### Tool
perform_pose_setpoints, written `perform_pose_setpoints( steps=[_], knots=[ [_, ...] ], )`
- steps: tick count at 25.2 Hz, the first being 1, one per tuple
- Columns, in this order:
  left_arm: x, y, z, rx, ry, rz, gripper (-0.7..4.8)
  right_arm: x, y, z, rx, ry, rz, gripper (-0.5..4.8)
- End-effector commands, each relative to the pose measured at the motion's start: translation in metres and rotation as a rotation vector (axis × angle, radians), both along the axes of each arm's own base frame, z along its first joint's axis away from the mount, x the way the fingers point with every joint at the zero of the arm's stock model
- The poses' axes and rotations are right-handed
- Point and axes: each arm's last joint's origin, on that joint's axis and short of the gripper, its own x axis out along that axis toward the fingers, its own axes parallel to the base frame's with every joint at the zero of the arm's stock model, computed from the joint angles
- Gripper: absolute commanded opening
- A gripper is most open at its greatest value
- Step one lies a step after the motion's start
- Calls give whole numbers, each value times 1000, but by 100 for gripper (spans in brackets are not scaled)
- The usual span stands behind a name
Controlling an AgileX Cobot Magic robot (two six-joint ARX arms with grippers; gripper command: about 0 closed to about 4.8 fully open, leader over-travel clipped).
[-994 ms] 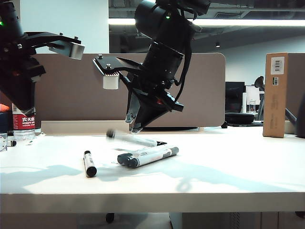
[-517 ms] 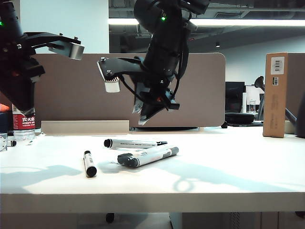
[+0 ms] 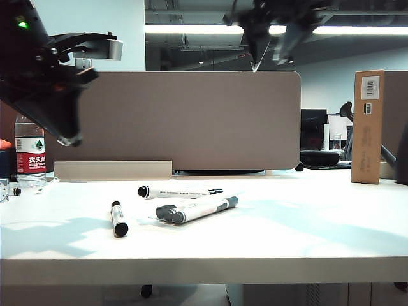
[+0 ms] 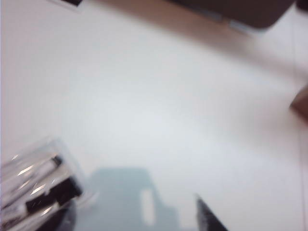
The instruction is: Pick up the markers scattered on the table and put them into the packaging box, making sure the markers fit the shape of the box's grooves.
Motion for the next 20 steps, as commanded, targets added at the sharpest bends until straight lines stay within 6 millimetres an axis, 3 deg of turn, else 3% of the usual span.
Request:
perform_pose_setpoints(
  steps=[1, 3, 7, 9, 11, 20],
  knots=[
    [5, -3, 0, -110, 7, 115, 216, -16, -10, 7, 48, 61, -35, 364],
    [7, -4, -5, -113, 30, 130, 217, -23, -14, 9, 61, 76, -40, 405],
    [15, -9, -21, -130, 112, 164, 238, -36, -21, 10, 125, 98, -34, 415],
    [19, -12, -31, -141, 152, 180, 295, -41, -25, 12, 140, 92, -34, 415],
    [27, -18, -43, -188, 201, 202, 400, -48, -29, 16, 153, 72, -31, 415],
    [33, -22, -59, -198, 248, 260, 404, -66, -47, 34, 180, -14, -24, 415]
  ],
)
